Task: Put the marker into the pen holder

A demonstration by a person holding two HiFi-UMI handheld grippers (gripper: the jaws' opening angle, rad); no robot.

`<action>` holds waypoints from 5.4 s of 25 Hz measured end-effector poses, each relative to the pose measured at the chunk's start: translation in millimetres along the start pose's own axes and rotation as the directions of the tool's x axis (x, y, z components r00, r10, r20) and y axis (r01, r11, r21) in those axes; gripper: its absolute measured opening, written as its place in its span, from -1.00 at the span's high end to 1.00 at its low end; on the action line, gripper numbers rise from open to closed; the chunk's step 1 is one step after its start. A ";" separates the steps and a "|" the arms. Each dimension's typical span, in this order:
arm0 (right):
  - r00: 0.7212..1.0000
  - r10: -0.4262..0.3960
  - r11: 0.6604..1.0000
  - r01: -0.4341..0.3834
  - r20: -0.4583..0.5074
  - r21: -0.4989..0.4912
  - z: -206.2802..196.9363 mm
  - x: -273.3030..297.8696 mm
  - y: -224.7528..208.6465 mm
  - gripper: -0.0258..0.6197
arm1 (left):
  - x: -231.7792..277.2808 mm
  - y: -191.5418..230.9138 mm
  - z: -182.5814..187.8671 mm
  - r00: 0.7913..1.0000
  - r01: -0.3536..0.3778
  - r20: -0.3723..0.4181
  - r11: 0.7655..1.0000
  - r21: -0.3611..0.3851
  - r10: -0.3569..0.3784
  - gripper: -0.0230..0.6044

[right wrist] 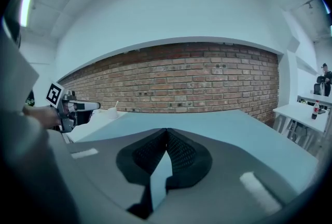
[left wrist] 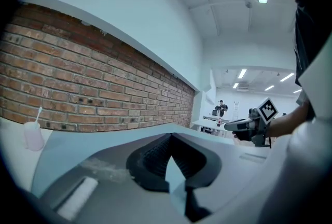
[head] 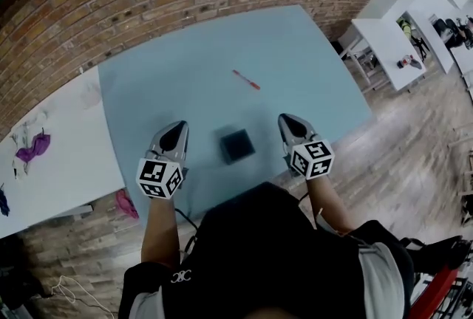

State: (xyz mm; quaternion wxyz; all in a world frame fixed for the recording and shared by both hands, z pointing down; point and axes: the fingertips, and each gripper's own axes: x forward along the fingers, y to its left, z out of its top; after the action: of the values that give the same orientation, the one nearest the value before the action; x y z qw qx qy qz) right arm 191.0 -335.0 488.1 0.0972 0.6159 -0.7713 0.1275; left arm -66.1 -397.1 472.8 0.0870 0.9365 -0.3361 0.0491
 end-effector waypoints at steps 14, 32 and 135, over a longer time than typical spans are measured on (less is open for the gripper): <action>0.984 0.142 0.980 -0.155 -0.107 -0.126 -12.2 69.1 -11.9 0.78 | -10.6 4.5 -13.5 0.988 -0.153 -0.040 0.987 -0.052 0.151 0.91; 0.909 0.136 0.893 -0.285 -0.394 -0.350 -68.9 200.3 -63.0 0.42 | -33.0 -12.8 -18.7 0.933 -0.337 -0.134 0.941 -0.007 0.333 0.91; 0.815 -0.232 0.732 -0.214 -0.531 -0.647 -65.1 -72.8 89.7 0.72 | -90.6 3.3 -25.3 0.961 0.254 -0.115 0.967 0.011 -0.251 0.91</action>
State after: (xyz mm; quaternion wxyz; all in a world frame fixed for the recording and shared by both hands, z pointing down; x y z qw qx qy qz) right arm 119.3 -228.3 520.5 0.5461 0.4713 -0.6924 0.0168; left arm -138.7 -338.4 484.4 0.0991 0.9685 -0.2079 0.0945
